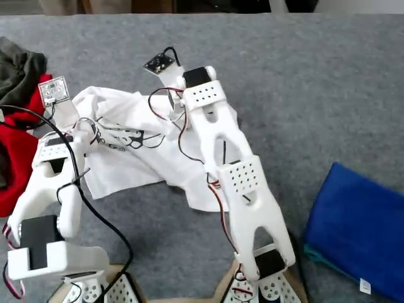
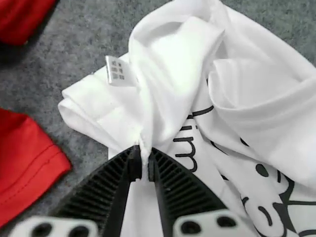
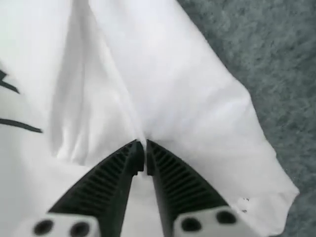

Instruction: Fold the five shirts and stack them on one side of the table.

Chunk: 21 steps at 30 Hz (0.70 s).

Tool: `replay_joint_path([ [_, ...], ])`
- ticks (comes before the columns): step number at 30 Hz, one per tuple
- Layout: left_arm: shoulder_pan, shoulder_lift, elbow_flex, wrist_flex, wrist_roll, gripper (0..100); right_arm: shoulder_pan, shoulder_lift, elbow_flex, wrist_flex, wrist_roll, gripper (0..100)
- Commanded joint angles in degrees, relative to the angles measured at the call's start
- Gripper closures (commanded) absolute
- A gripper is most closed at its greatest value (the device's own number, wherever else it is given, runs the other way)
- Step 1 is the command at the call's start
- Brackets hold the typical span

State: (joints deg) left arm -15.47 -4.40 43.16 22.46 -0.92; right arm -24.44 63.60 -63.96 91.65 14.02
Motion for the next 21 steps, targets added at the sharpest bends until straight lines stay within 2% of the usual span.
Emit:
replay_joint_path([
  [1, -0.5, -0.1, -2.7, -1.0, -0.2, 98, 3.7, -1.2, -4.0, 1.0, -1.5, 99.5],
  [3, -0.5, -0.2, -3.1, 0.9, -0.4, 98, 5.8, -1.4, -6.0, 2.5, -1.2, 99.5],
  [6, 0.9, 0.0, -5.3, 6.7, -6.2, 98, 8.0, -1.4, -9.1, 6.5, 0.3, 99.5],
  [10, 2.6, 0.2, -5.5, 7.1, -6.8, 98, 11.3, -1.4, -9.0, 10.7, 0.7, 99.5],
  [15, 2.5, 0.2, -5.5, 7.2, -7.0, 98, 16.0, -3.2, -0.4, 10.8, 4.1, 99.5],
  [21, 2.6, 0.3, -5.8, 7.1, -7.0, 98, 16.0, -12.3, 14.5, 9.9, 6.1, 99.5],
])
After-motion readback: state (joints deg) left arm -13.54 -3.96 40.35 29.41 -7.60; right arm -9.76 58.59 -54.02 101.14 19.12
